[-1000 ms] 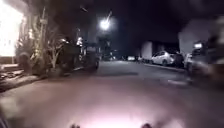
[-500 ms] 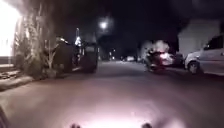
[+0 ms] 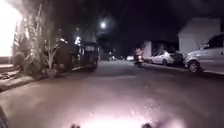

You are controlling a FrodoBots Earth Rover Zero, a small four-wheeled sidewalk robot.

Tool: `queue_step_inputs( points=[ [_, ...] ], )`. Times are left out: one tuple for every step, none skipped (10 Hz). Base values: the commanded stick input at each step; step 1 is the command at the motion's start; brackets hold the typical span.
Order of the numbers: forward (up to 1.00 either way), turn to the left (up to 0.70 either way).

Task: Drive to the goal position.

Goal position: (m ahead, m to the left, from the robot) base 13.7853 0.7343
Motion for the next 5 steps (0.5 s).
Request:
queue_step_inputs(
  points=[
    [1.00,0.00],
    [1.00,0.00],
    [1.00,0.00],
    [1.00,0.00],
    [1.00,0.00]
  ],
)
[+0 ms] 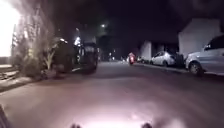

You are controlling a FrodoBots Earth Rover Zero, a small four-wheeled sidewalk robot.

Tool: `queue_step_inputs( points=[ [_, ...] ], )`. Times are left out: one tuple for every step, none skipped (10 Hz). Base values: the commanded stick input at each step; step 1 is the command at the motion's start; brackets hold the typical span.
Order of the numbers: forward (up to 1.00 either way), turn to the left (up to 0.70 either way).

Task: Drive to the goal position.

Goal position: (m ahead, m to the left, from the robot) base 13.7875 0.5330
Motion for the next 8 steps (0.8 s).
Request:
queue_step_inputs(
  points=[
    [1.00,0.00],
    [1.00,0.00],
    [0.86,0.00],
    [0.57,0.00],
    [0.51,0.00],
    [0.83,0.00],
    [1.00,0.00],
    [1.00,0.00]
  ],
)
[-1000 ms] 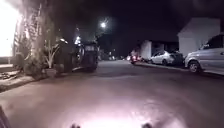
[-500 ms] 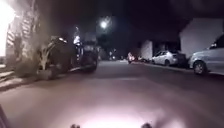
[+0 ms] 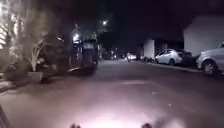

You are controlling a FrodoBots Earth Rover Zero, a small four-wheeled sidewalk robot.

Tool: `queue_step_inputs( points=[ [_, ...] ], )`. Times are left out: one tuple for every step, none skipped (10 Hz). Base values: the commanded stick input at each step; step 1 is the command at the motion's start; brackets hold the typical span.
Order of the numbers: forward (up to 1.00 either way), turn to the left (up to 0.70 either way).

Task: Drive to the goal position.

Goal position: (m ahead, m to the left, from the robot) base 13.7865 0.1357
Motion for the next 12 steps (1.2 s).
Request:
queue_step_inputs(
  points=[
    [1.00,0.00],
    [1.00,0.00],
    [1.00,0.00],
    [1.00,0.00],
    [1.00,0.00],
    [1.00,0.00],
    [1.00,0.00],
    [1.00,0.00],
    [1.00,0.00],
    [1.00,0.00],
    [1.00,0.00],
    [1.00,0.00]
  ],
)
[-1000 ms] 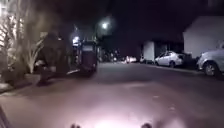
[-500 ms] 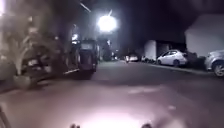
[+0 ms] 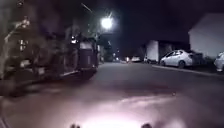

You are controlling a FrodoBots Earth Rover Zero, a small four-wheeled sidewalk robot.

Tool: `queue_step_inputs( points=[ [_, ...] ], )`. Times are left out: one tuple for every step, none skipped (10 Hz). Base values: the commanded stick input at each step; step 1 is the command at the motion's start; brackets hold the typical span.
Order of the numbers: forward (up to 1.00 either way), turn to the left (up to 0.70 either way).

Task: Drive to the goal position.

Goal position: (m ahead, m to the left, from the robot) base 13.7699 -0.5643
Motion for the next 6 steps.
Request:
queue_step_inputs(
  points=[
    [1.00,0.00],
    [1.00,0.00],
    [1.00,0.00],
    [1.00,0.00],
    [1.00,0.00],
    [1.00,0.00]
  ],
)
